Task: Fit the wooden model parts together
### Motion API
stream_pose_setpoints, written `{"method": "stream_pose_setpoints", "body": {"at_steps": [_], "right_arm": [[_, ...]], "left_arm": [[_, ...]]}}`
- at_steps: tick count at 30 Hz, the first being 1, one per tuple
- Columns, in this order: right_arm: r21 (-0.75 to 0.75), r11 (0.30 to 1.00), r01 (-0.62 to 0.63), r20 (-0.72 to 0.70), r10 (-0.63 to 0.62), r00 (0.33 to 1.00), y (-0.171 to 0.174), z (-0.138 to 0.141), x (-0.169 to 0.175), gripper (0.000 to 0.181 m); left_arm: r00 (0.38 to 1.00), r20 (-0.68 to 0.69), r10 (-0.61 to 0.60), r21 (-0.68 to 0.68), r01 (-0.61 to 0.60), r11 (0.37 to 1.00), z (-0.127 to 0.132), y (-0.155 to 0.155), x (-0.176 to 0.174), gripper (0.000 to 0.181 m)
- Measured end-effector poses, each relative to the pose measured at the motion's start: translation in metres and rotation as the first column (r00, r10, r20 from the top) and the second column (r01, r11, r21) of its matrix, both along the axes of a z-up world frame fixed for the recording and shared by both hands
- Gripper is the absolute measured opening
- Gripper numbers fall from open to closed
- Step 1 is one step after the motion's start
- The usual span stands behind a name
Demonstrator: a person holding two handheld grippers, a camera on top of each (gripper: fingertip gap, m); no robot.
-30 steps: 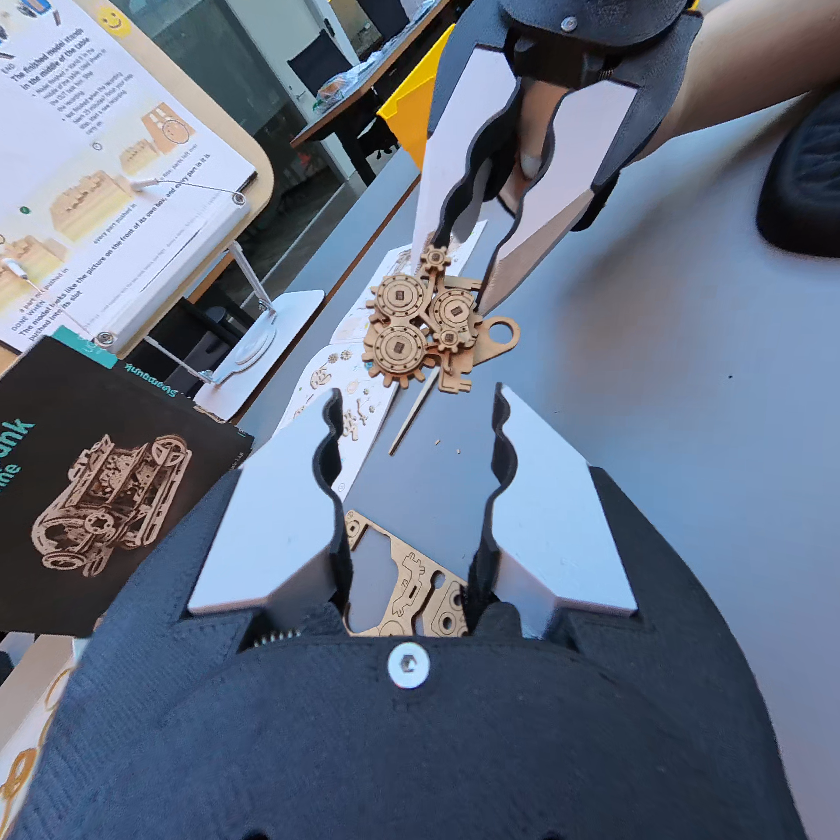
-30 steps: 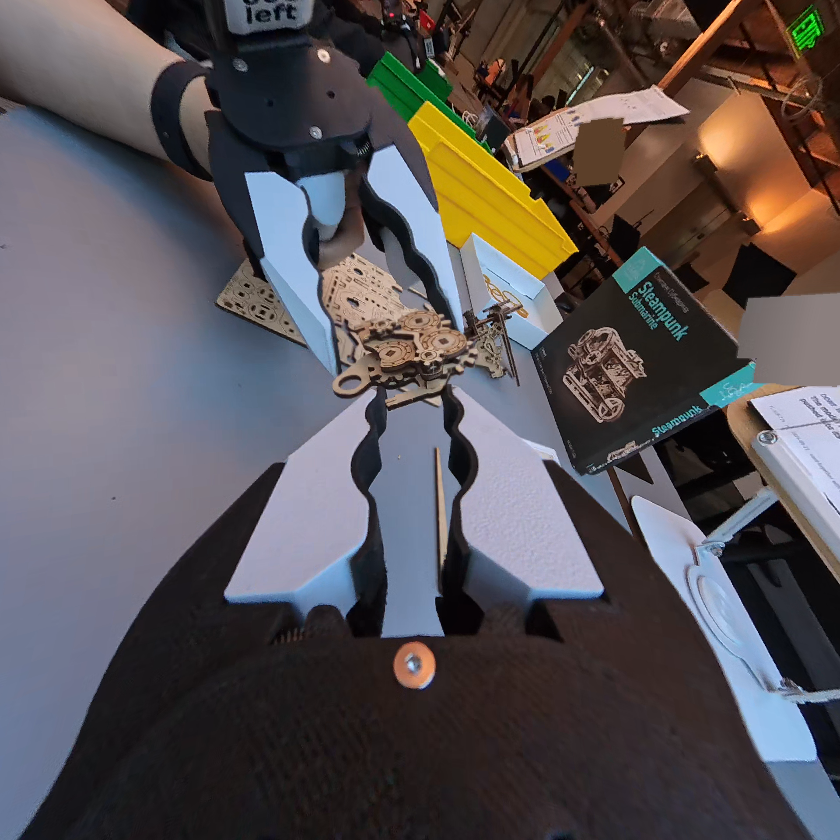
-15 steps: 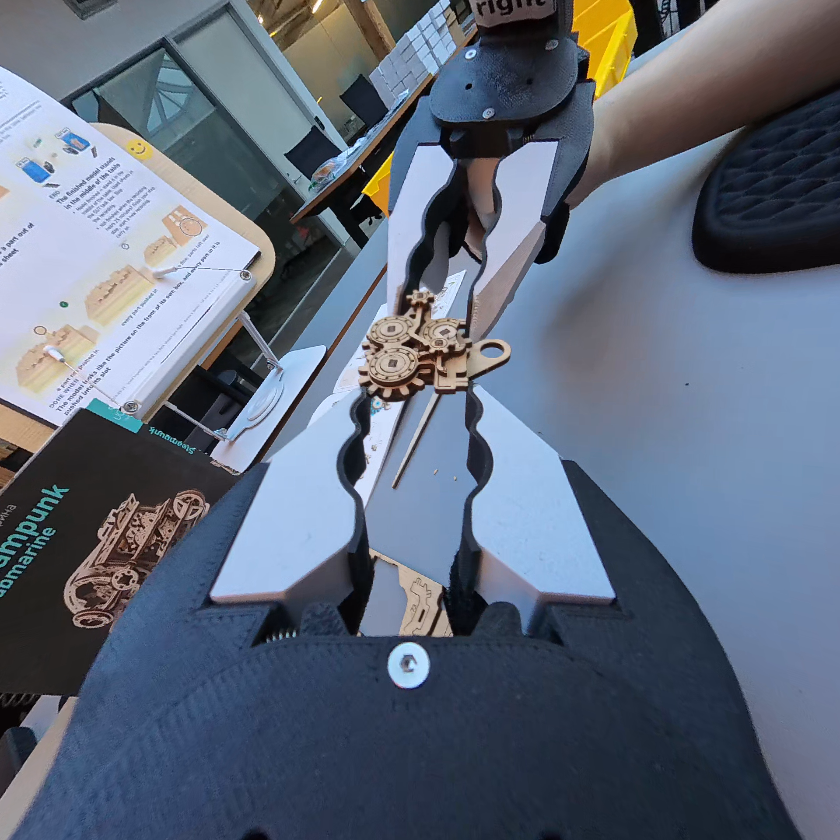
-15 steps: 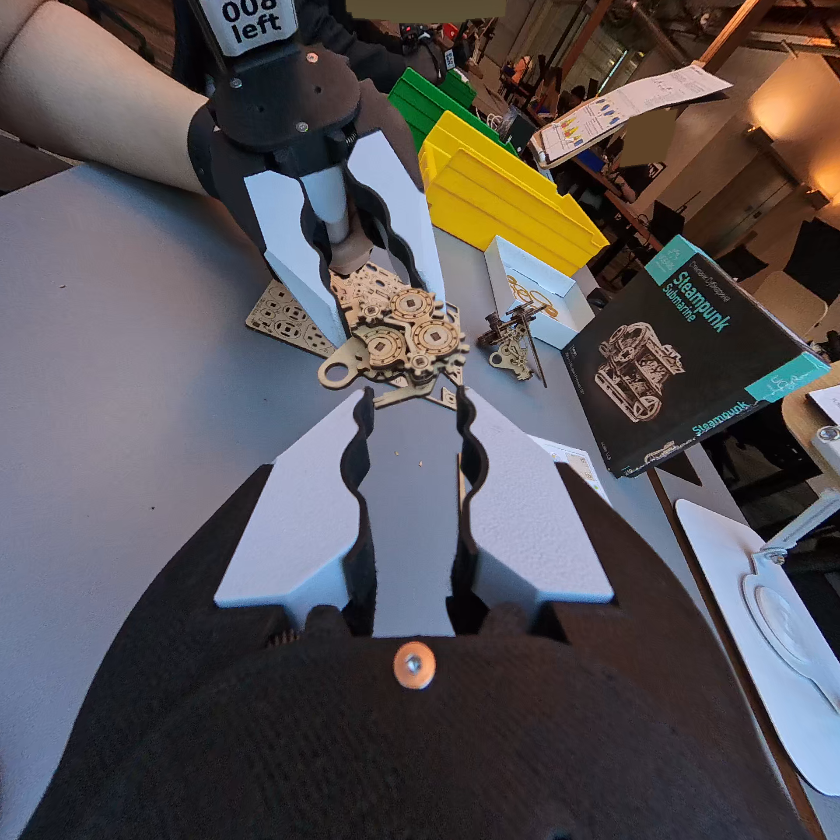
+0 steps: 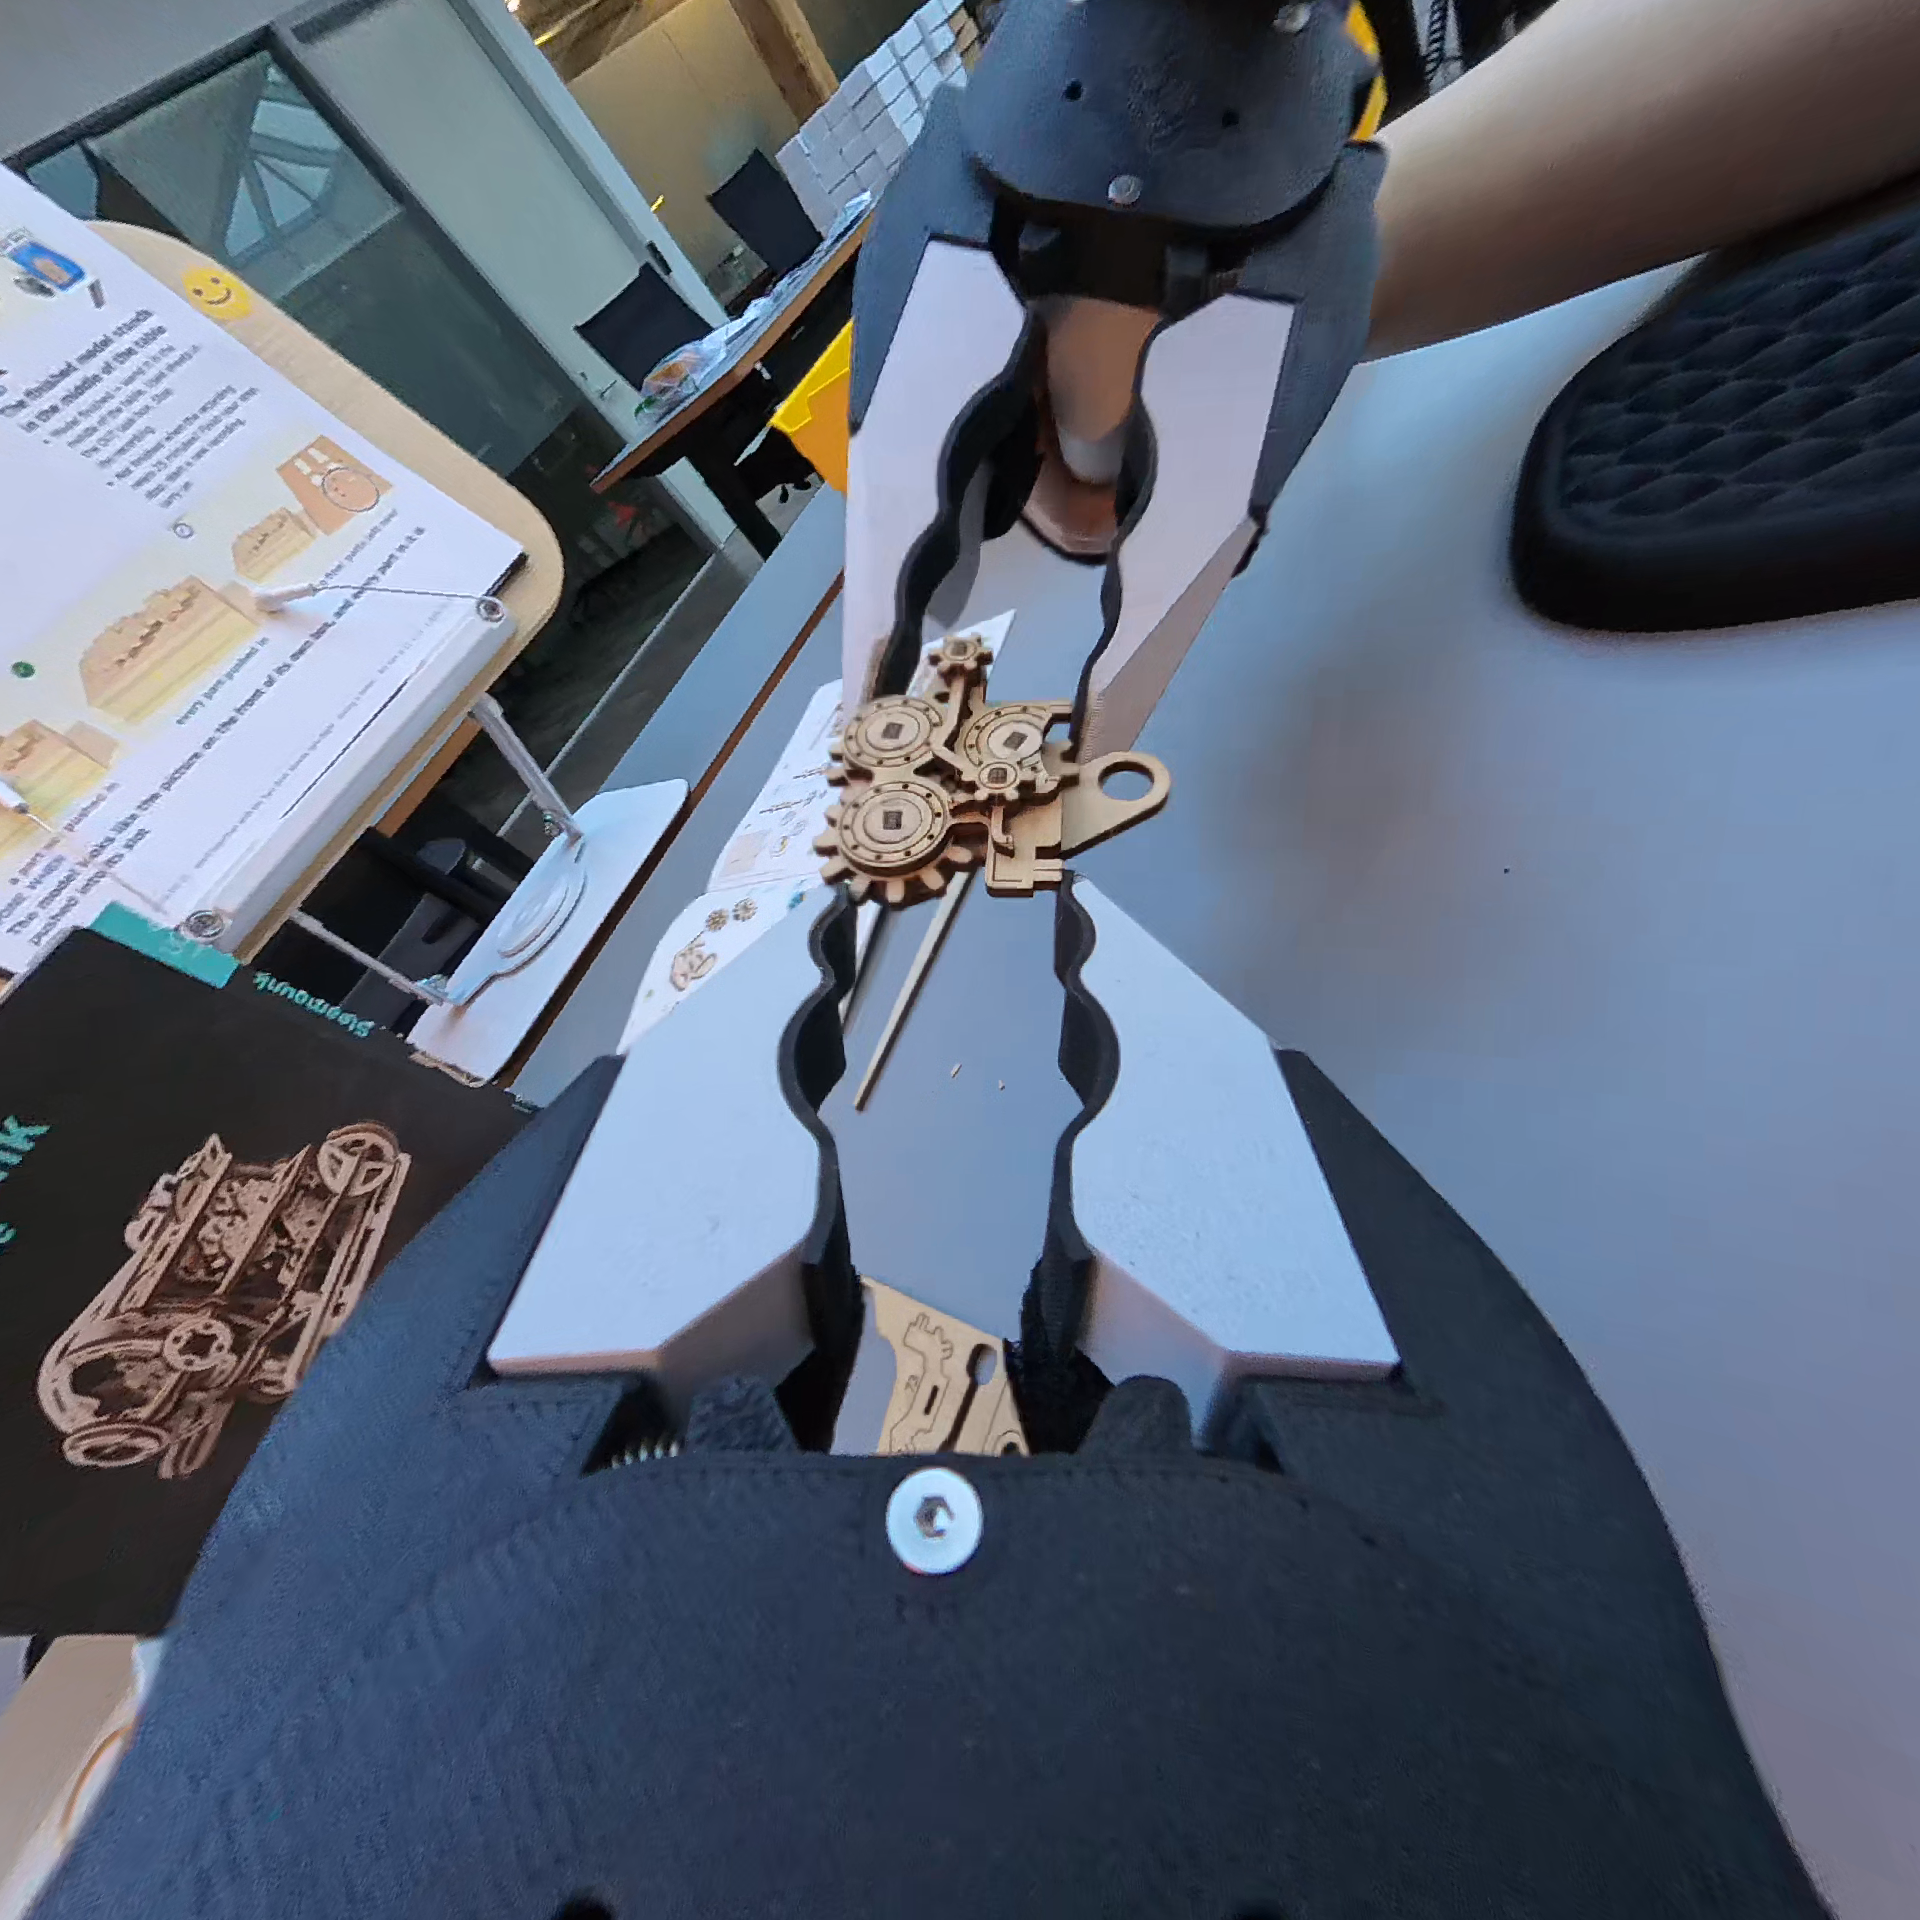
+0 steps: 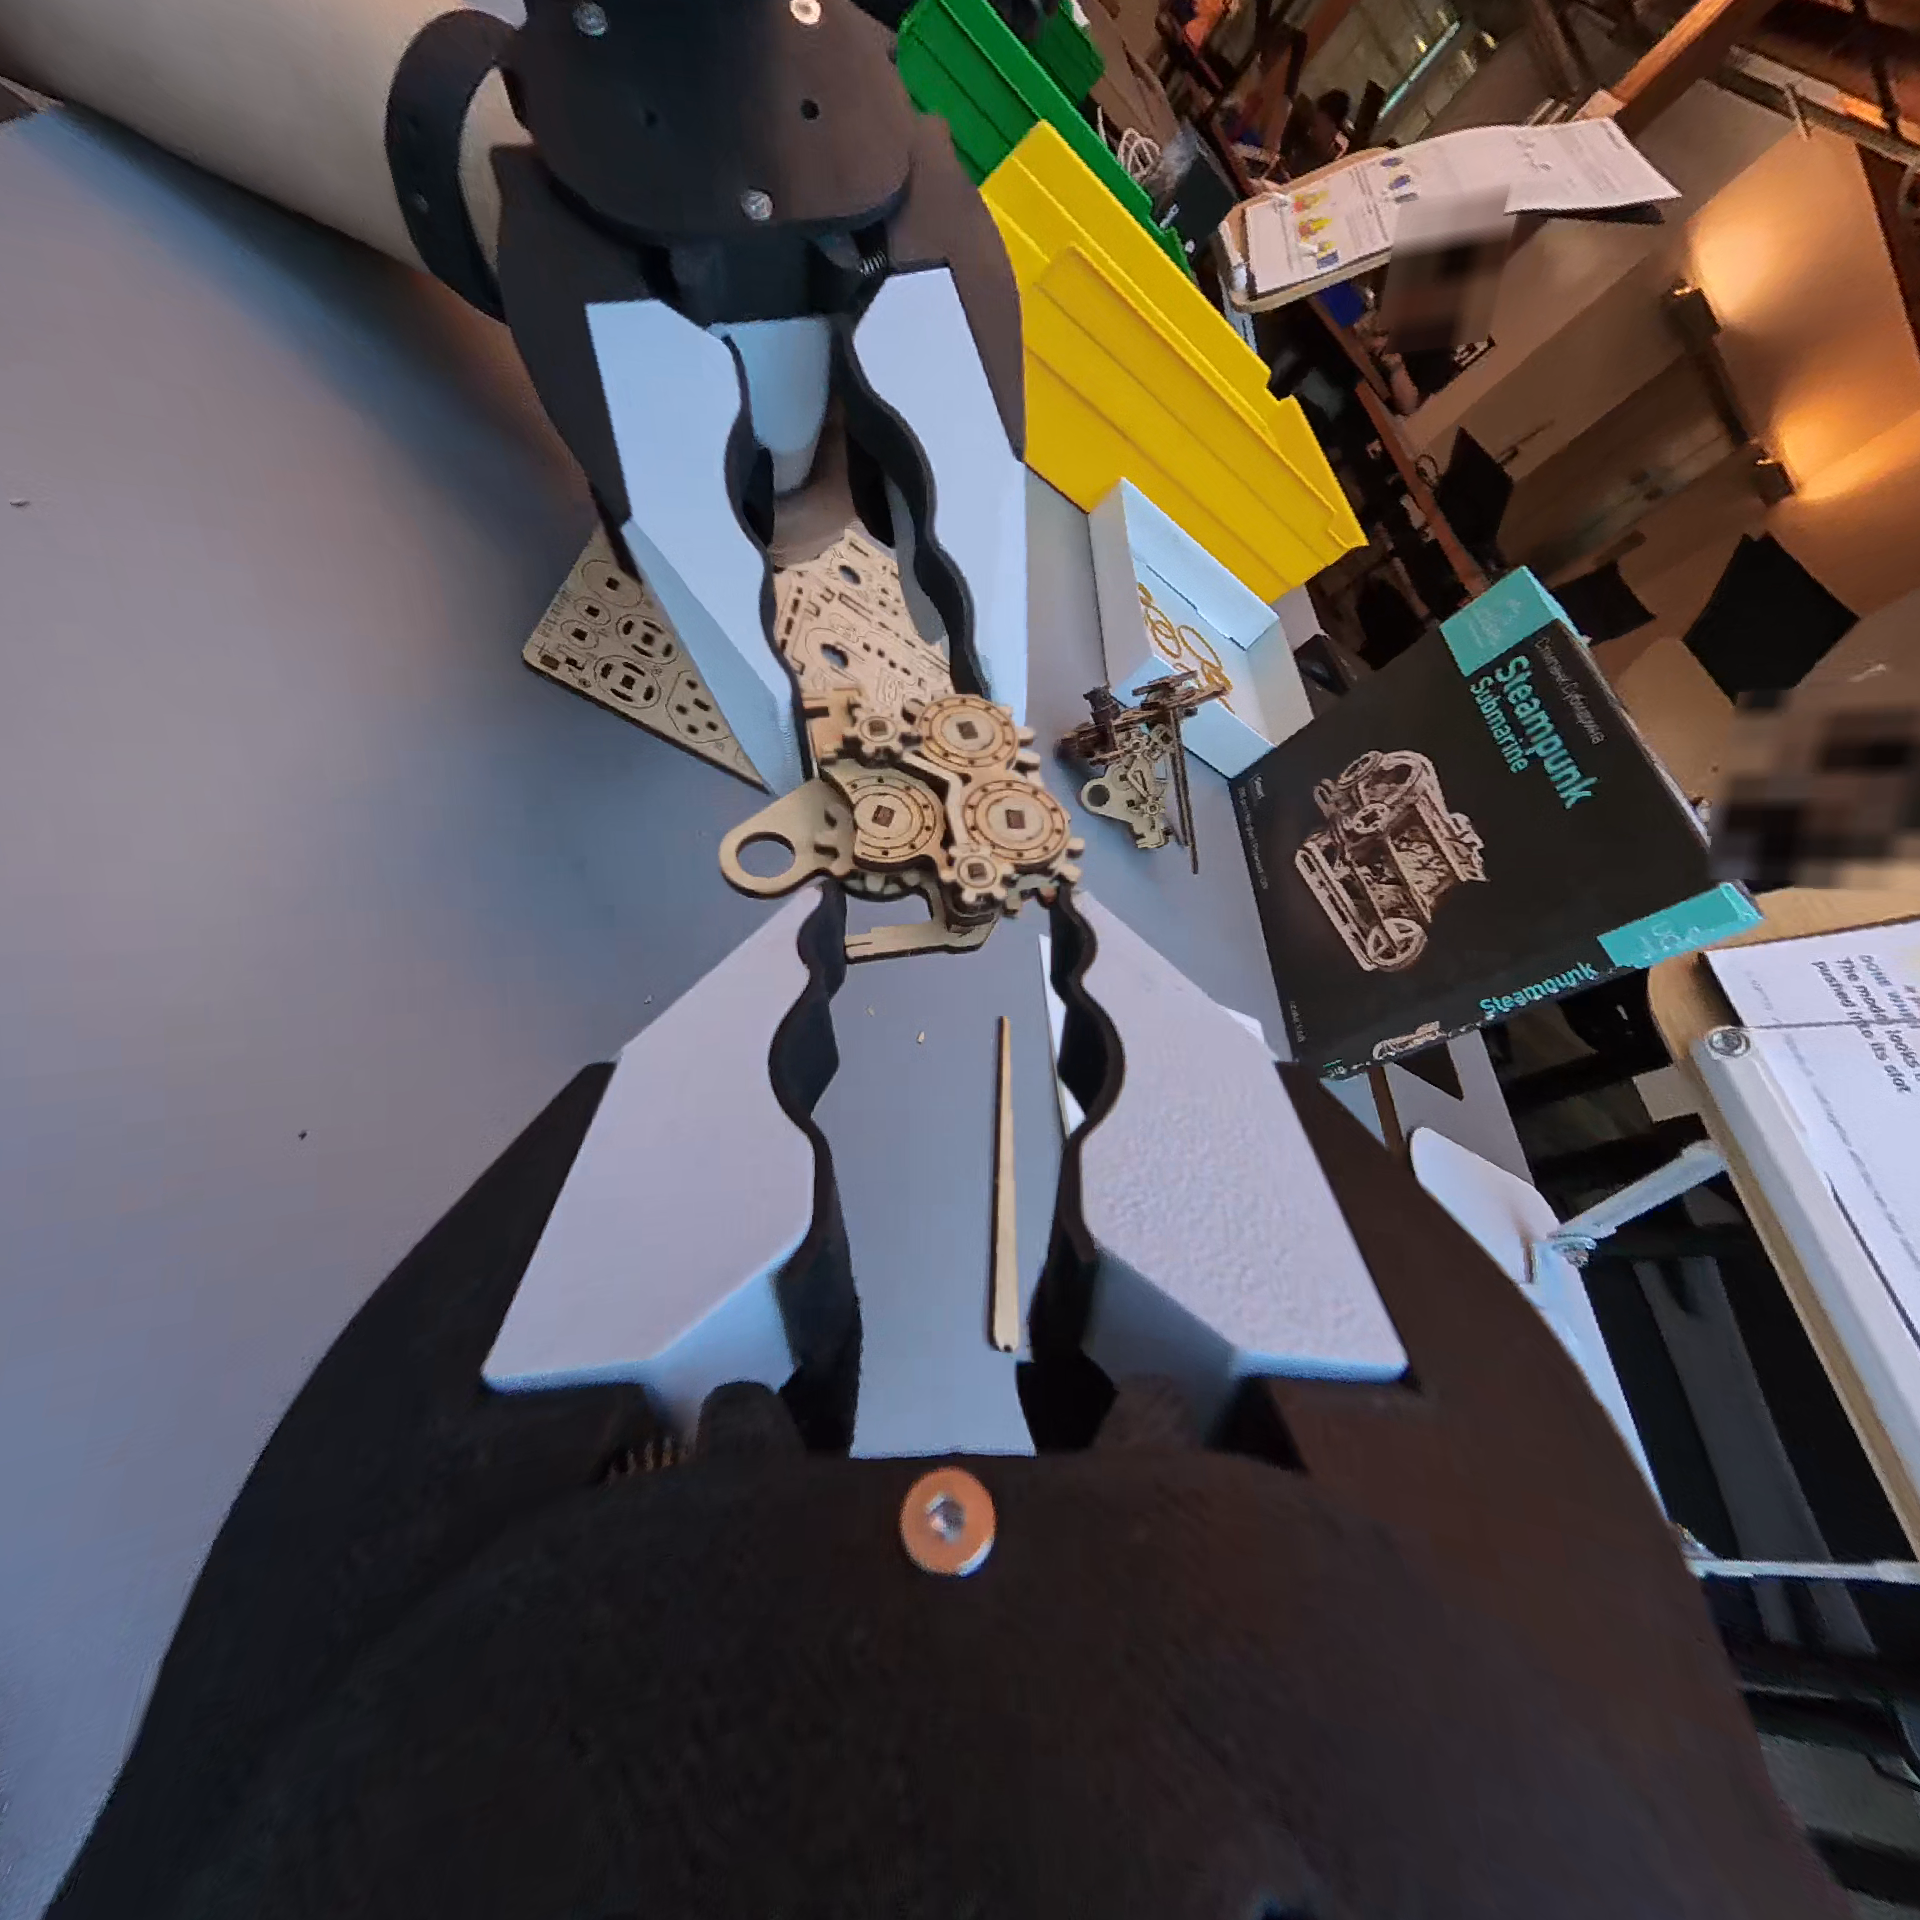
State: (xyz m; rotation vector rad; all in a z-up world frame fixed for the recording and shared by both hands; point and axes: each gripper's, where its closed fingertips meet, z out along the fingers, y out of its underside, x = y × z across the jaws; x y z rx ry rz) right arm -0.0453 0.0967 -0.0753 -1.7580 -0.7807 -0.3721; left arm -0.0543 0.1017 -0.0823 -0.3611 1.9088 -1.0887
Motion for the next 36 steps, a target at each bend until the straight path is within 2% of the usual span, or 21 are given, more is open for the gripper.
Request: {"method": "stream_pose_setpoints", "body": {"at_steps": [3,4,5,7,8,11,15,18,27,29,33,36], "right_arm": [[0.02,0.998,0.055,0.008,-0.055,0.998,0.003,0.004,0.006,0.038],[0.033,0.995,0.094,0.008,-0.095,0.995,0.004,0.006,0.011,0.028],[0.034,0.996,0.082,0.0,-0.082,0.997,0.003,0.007,0.01,0.025],[0.038,0.998,0.046,-0.019,-0.046,0.999,0.003,0.008,0.003,0.025],[0.048,0.997,0.061,-0.008,-0.061,0.998,0.004,0.009,0.006,0.025],[0.049,0.996,0.08,-0.005,-0.08,0.997,0.004,0.01,0.01,0.024],[0.043,0.996,0.084,0.016,-0.085,0.996,0.005,0.007,0.011,0.024],[0.046,0.995,0.091,0.033,-0.092,0.995,0.007,0.005,0.009,0.024],[-0.008,0.998,0.055,-0.003,-0.055,0.998,0.003,0.003,0.007,0.024],[-0.025,0.999,0.034,-0.009,-0.034,0.999,0.001,0.003,0.005,0.029],[-0.05,0.999,-0.009,0.04,0.011,0.999,-0.001,-0.001,0.0,0.053],[-0.063,0.995,-0.083,0.07,0.087,0.994,-0.006,-0.004,-0.015,0.048]], "left_arm": [[0.999,0.021,0.041,0.007,-0.041,0.999,0.003,0.006,0.004,0.036],[0.997,0.03,0.074,0.002,-0.074,0.997,0.004,0.009,0.007,0.028],[0.996,0.025,0.09,0.008,-0.09,0.996,0.003,0.013,0.008,0.0],[0.995,0.05,0.088,-0.02,-0.087,0.996,0.007,0.014,0.008,0.0],[0.996,0.062,0.07,-0.039,-0.068,0.997,0.011,0.012,0.006,0.002],[0.999,0.02,0.036,-0.04,-0.035,0.999,0.006,0.005,0.003,0.031],[0.997,-0.034,0.069,-0.055,-0.071,0.996,0.002,0.007,0.009,0.065],[0.999,0.008,0.039,-0.109,-0.038,0.993,0.014,0.005,0.004,0.053],[1.0,0.003,0.014,-0.094,-0.014,0.996,0.015,0.003,0.0,0.045],[1.0,-0.006,0.0,-0.093,0.0,0.996,0.013,0.002,-0.001,0.045],[0.998,-0.02,-0.066,-0.072,0.064,0.995,0.008,-0.008,-0.008,0.045],[0.992,-0.021,-0.125,-0.069,0.123,0.99,0.007,-0.016,-0.016,0.045]]}}
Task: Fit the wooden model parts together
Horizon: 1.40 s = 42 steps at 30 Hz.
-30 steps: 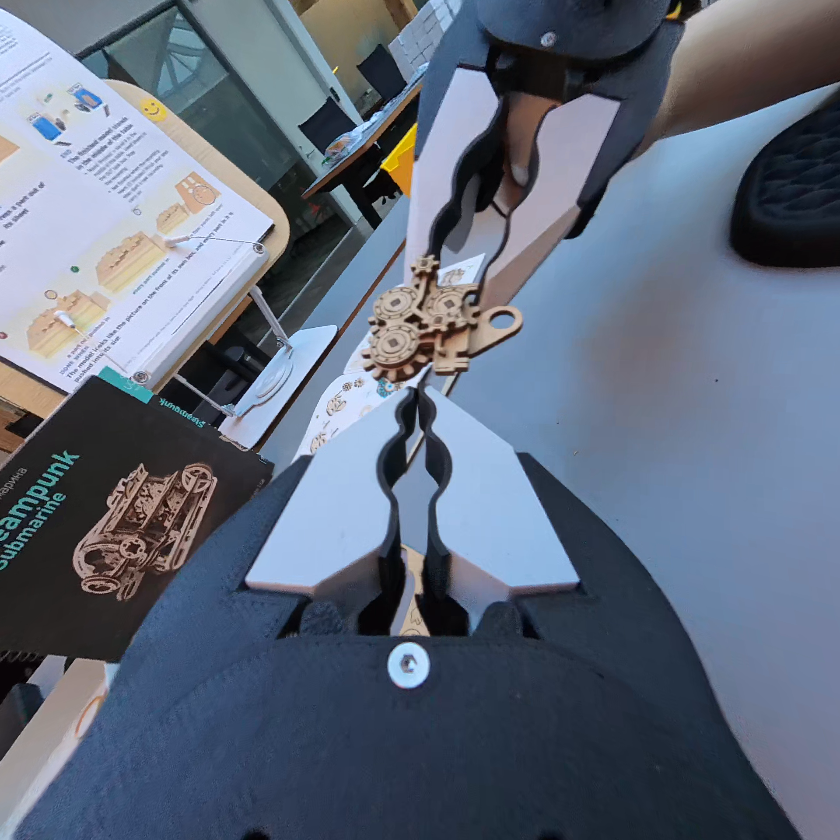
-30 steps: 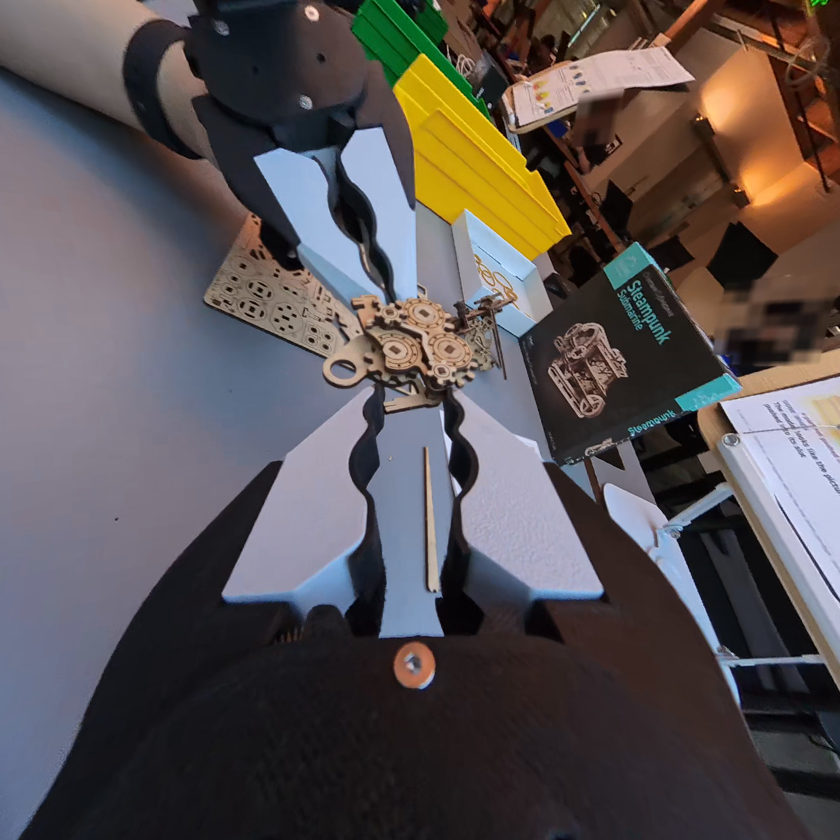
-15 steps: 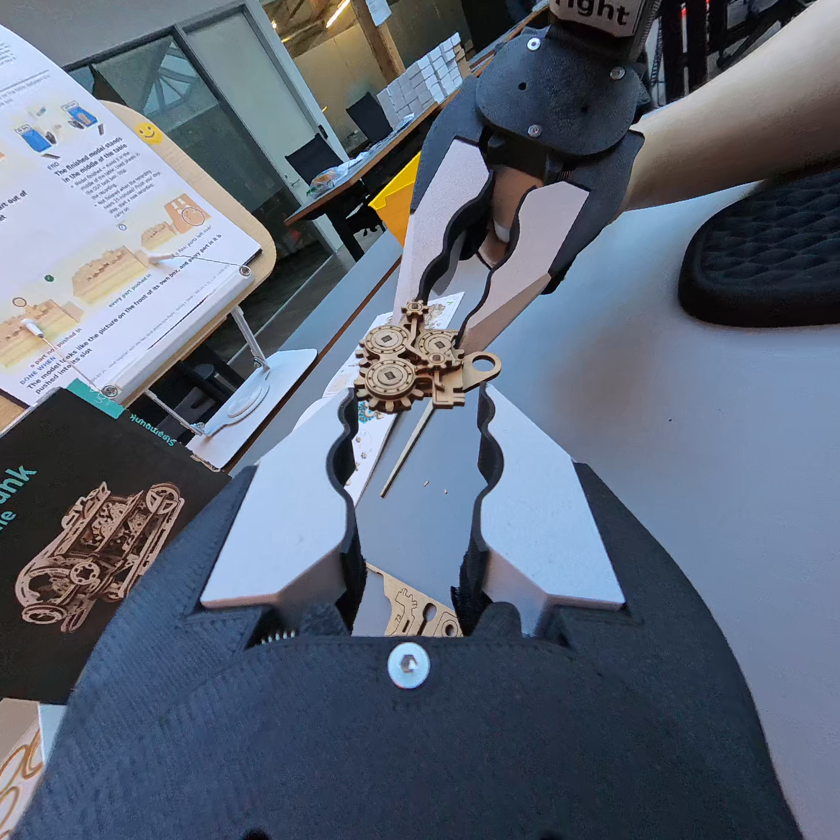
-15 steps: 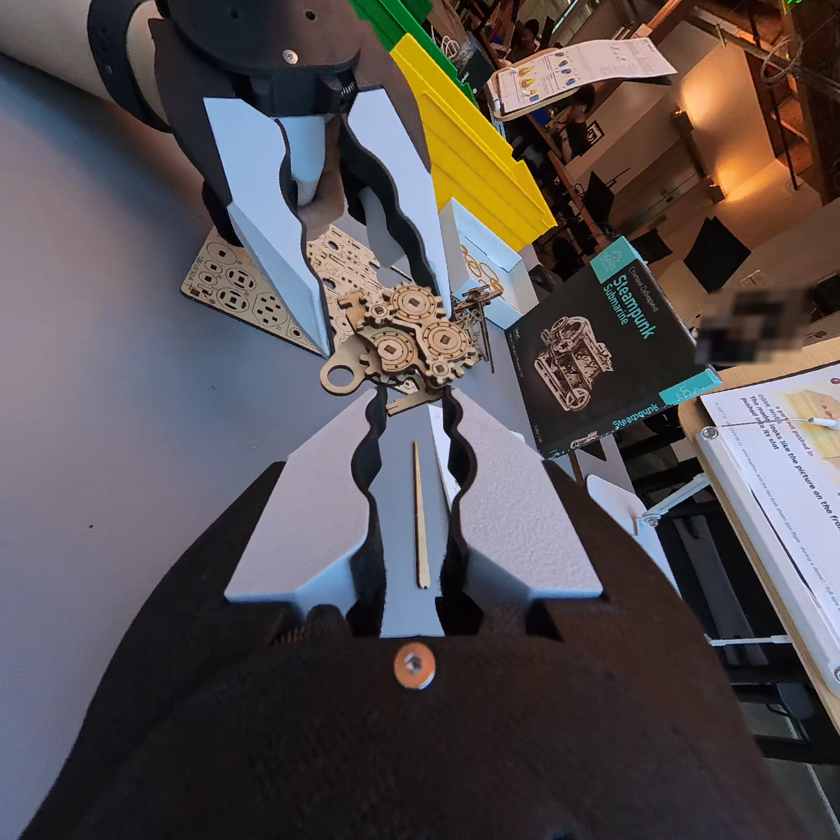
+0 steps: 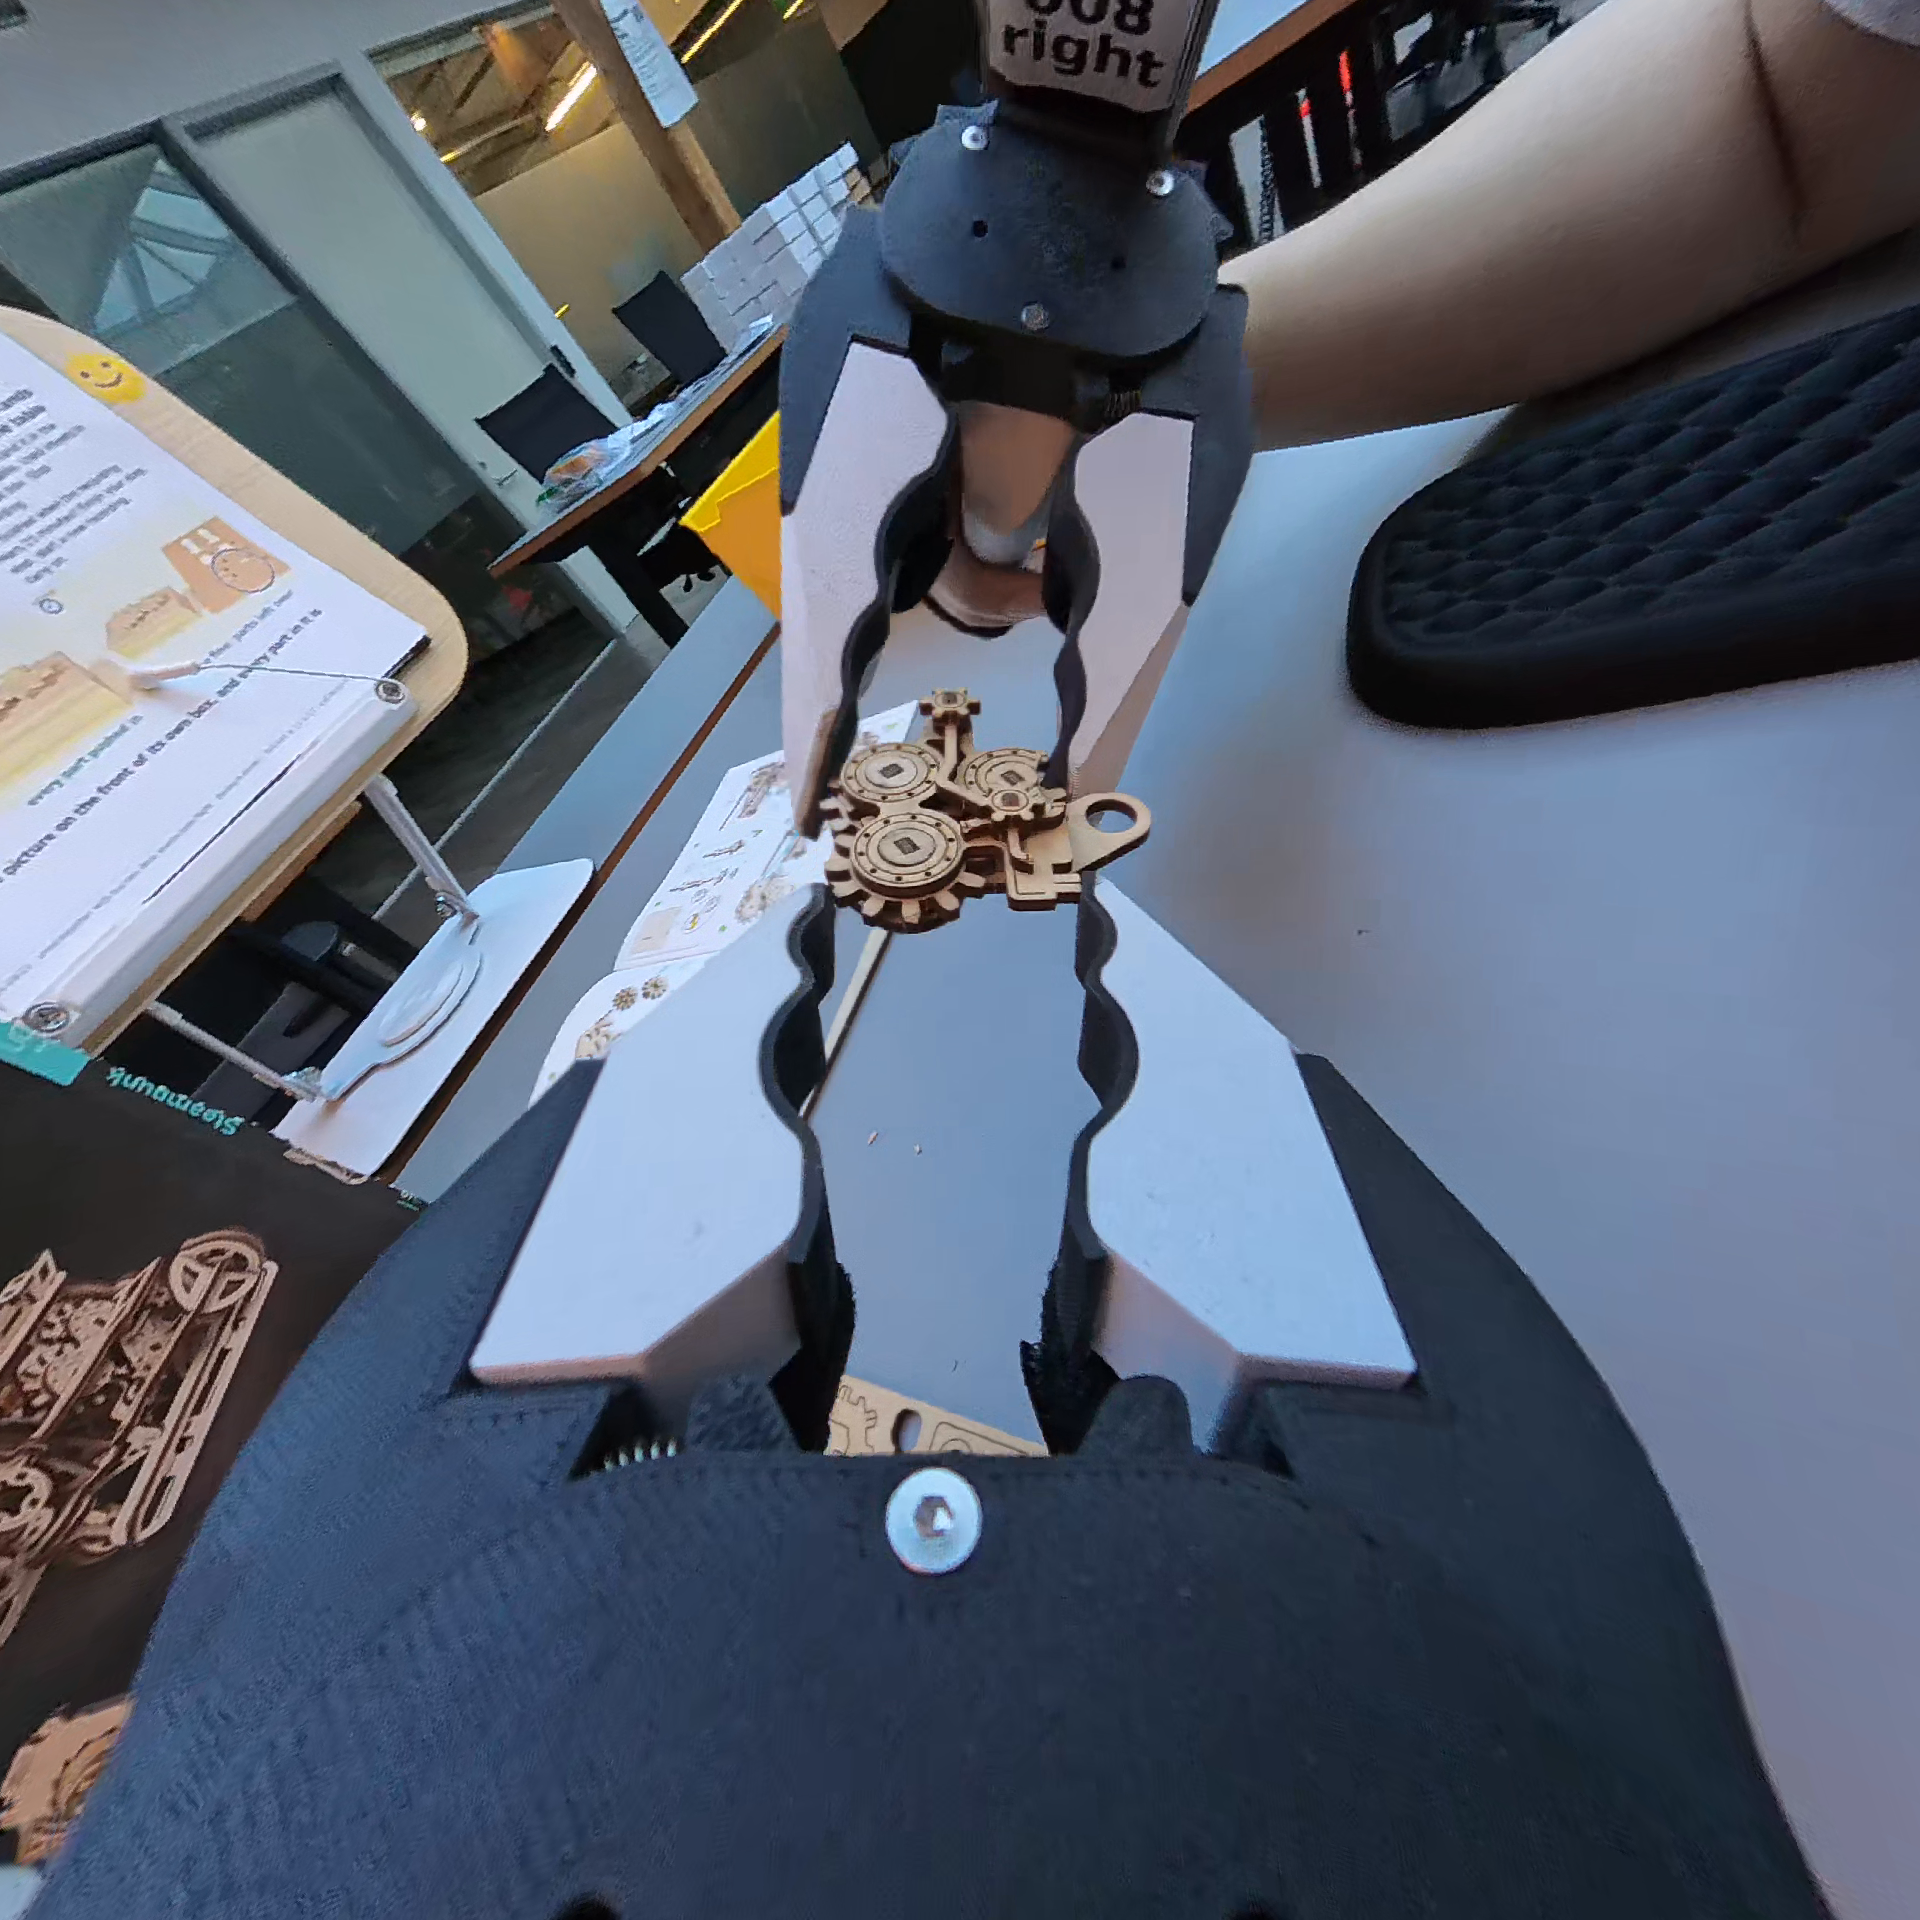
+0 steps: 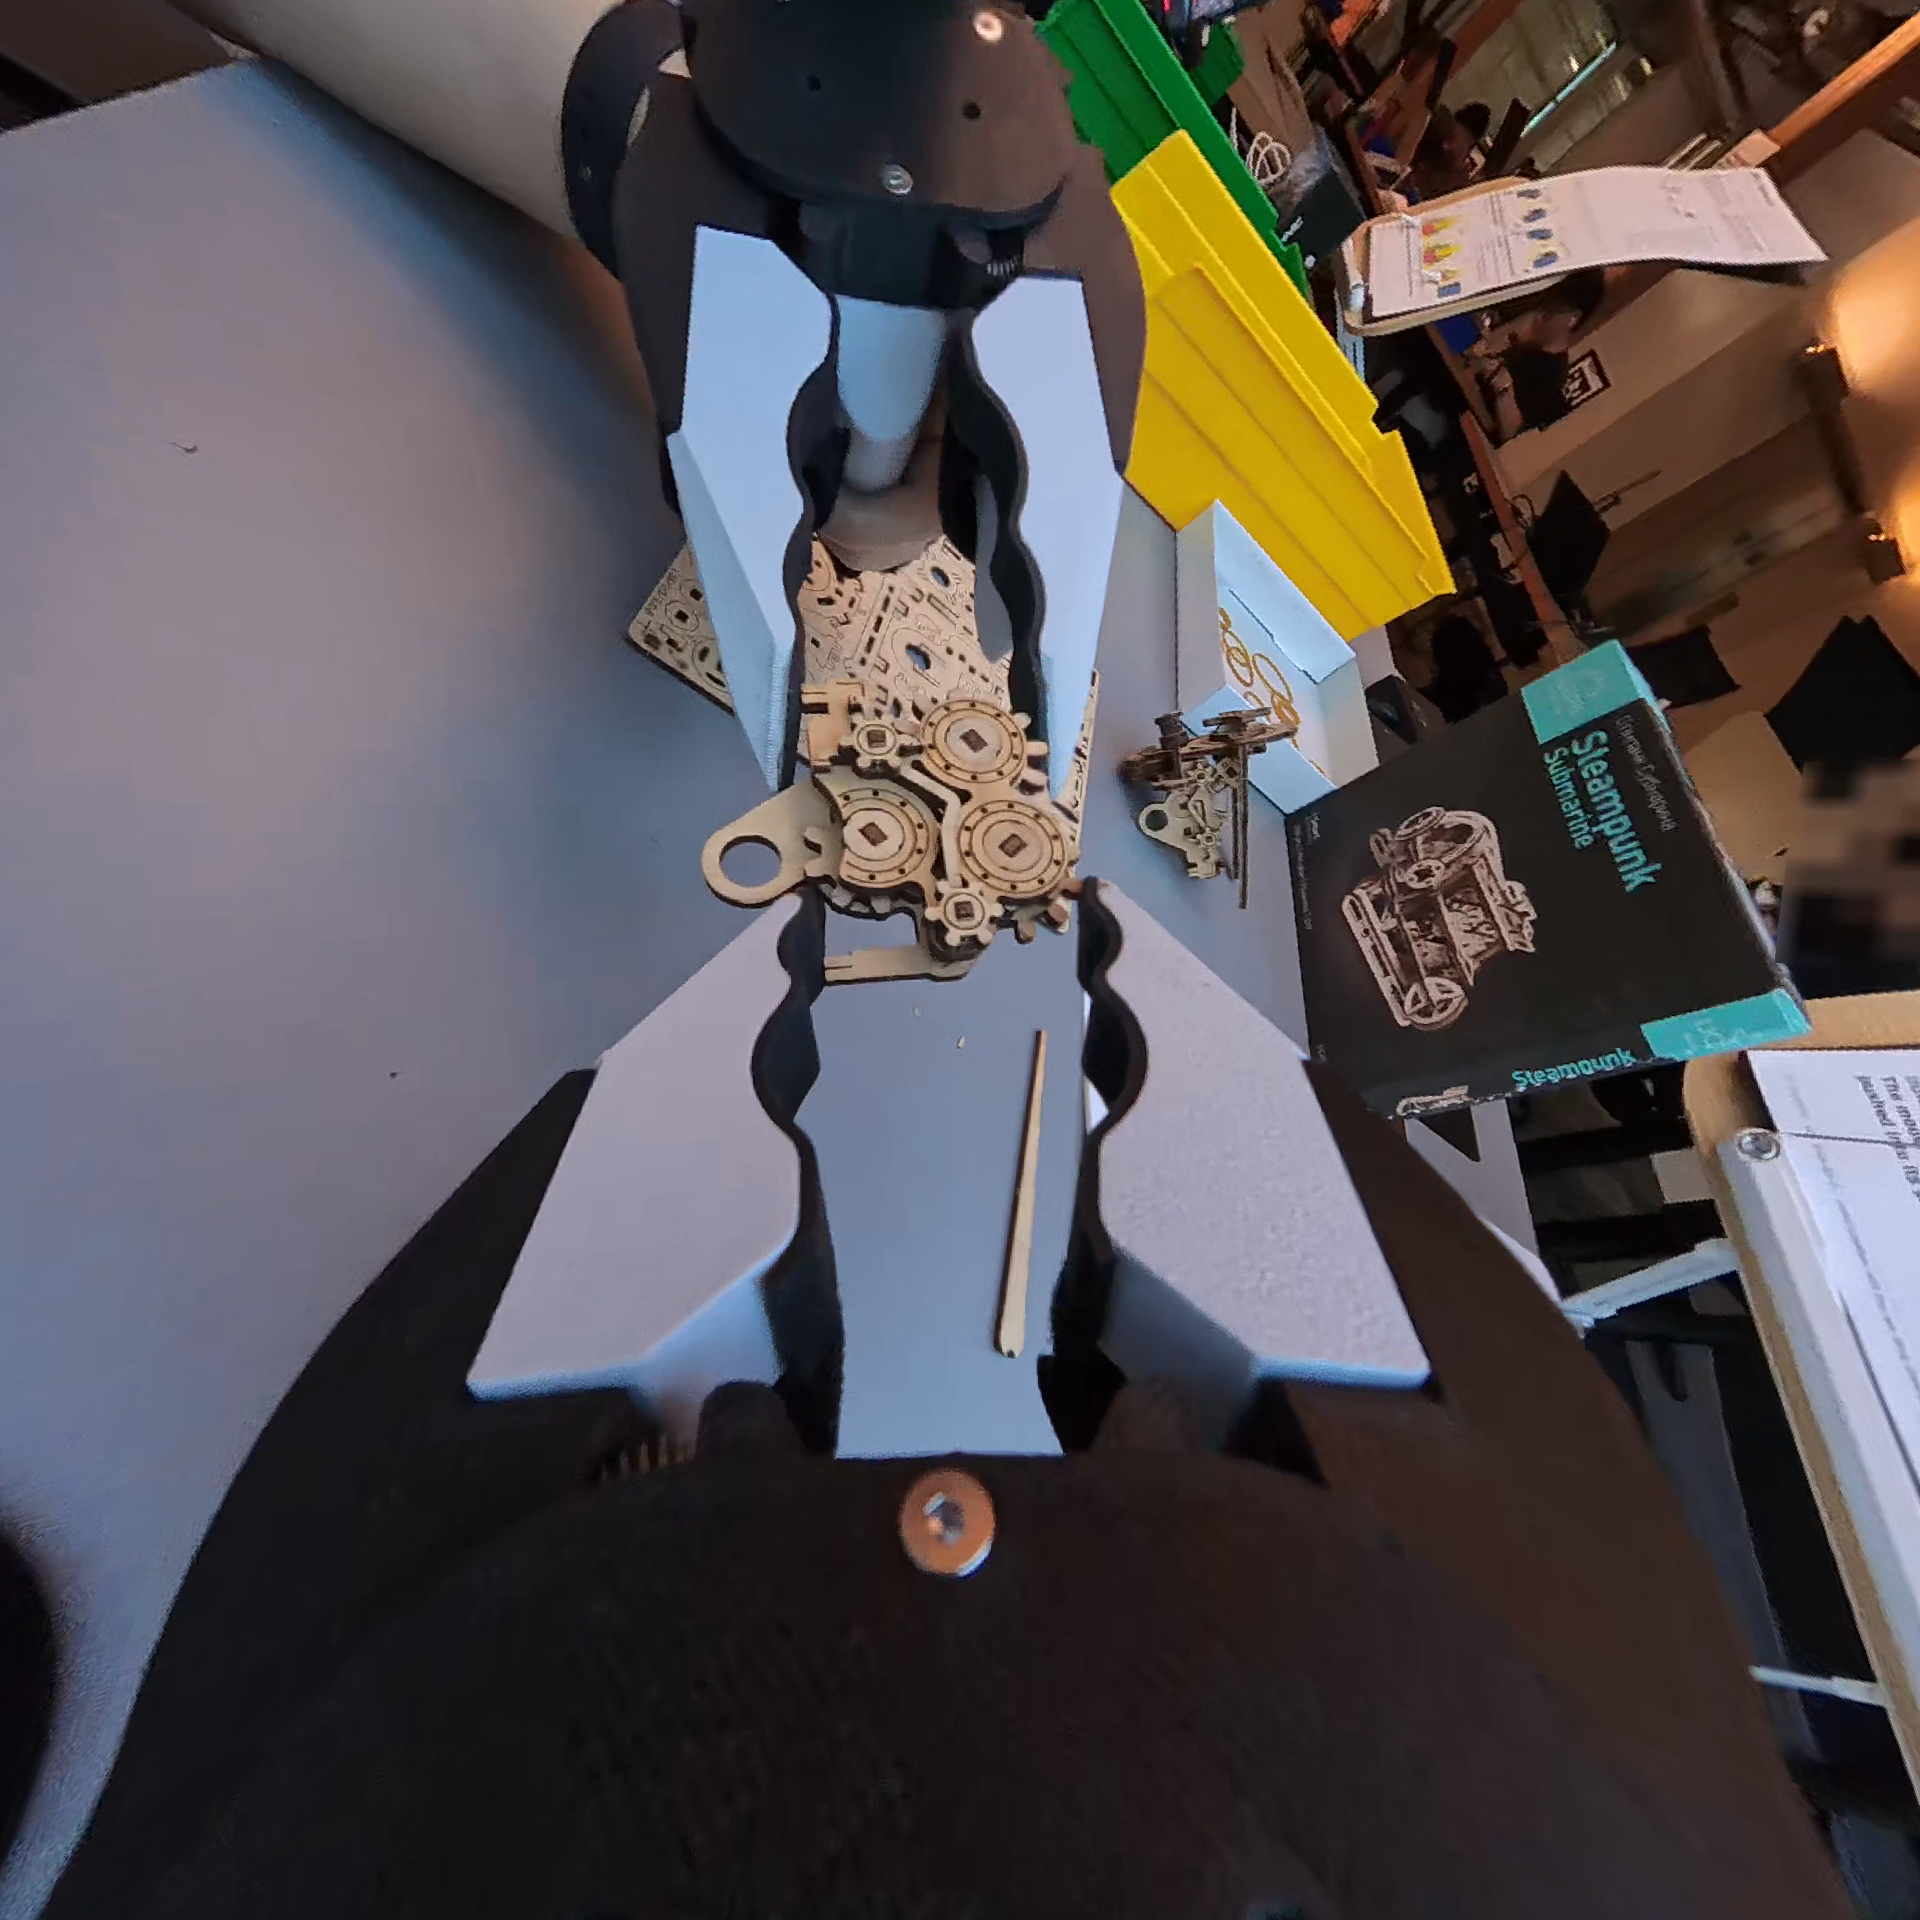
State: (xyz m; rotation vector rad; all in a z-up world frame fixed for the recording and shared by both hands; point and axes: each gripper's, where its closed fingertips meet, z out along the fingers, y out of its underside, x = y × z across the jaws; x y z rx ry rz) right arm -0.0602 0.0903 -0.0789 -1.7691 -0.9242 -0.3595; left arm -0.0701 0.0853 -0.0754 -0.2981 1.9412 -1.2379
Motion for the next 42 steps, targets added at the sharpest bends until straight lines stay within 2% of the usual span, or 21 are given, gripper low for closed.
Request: {"method": "stream_pose_setpoints", "body": {"at_steps": [3,5,7,10,16,22,27,31,35,39,40,41,42], "right_arm": [[-0.005,1.0,0.02,0.02,-0.02,1.0,0.001,0.0,0.002,0.048],[-0.004,0.998,0.06,0.034,-0.06,0.998,0.003,0.001,0.008,0.048],[-0.003,0.997,0.074,0.036,-0.074,0.997,0.003,0.002,0.01,0.047],[-0.023,0.996,0.091,0.028,-0.091,0.995,0.004,0.0,0.011,0.047],[-0.05,0.994,0.095,0.04,-0.093,0.995,0.004,-0.005,0.011,0.047],[0.001,0.983,0.184,0.024,-0.184,0.983,0.009,0.004,0.023,0.04],[0.015,0.974,0.228,0.025,-0.228,0.973,0.013,0.003,0.027,0.039],[0.015,0.98,0.2,0.001,-0.2,0.98,0.012,0.005,0.023,0.039],[-0.006,0.993,0.116,-0.034,-0.116,0.993,0.006,0.008,0.015,0.041],[-0.04,0.998,0.045,-0.051,-0.047,0.998,-0.001,0.005,0.005,0.056],[-0.054,0.998,0.017,-0.077,-0.022,0.997,-0.002,0.004,-0.001,0.05],[-0.084,0.996,-0.007,-0.086,0.0,0.996,-0.005,0.0,-0.005,0.029],[-0.099,0.995,-0.01,-0.073,0.002,0.997,-0.006,-0.003,-0.006,0.029]], "left_arm": [[1.0,-0.004,-0.01,-0.009,0.01,1.0,0.001,0.0,-0.001,0.045],[1.0,0.008,0.026,-0.003,-0.026,1.0,0.001,0.004,0.003,0.044],[0.996,0.05,0.069,0.0,-0.069,0.998,0.005,0.009,0.008,0.052],[0.995,0.081,0.065,-0.004,-0.065,0.998,0.01,0.009,0.006,0.048],[0.996,0.074,0.041,0.044,-0.044,0.998,0.002,0.006,0.004,0.041],[0.987,0.108,0.122,0.029,-0.126,0.992,0.008,0.016,0.014,0.039],[0.986,0.097,0.137,0.039,-0.142,0.989,0.008,0.021,0.017,0.038],[0.99,0.078,0.117,0.02,-0.119,0.993,0.01,0.02,0.015,0.038],[0.994,0.083,0.069,-0.016,-0.068,0.998,0.015,0.015,0.008,0.038],[0.996,0.076,-0.047,-0.047,0.05,0.998,0.02,0.004,-0.006,0.038],[0.995,0.082,-0.062,-0.068,0.068,0.995,0.023,0.001,-0.009,0.038],[0.995,0.082,-0.059,-0.07,0.065,0.995,0.023,0.001,-0.009,0.039],[0.996,0.078,-0.05,-0.05,0.055,0.997,0.019,0.002,-0.007,0.039]]}}
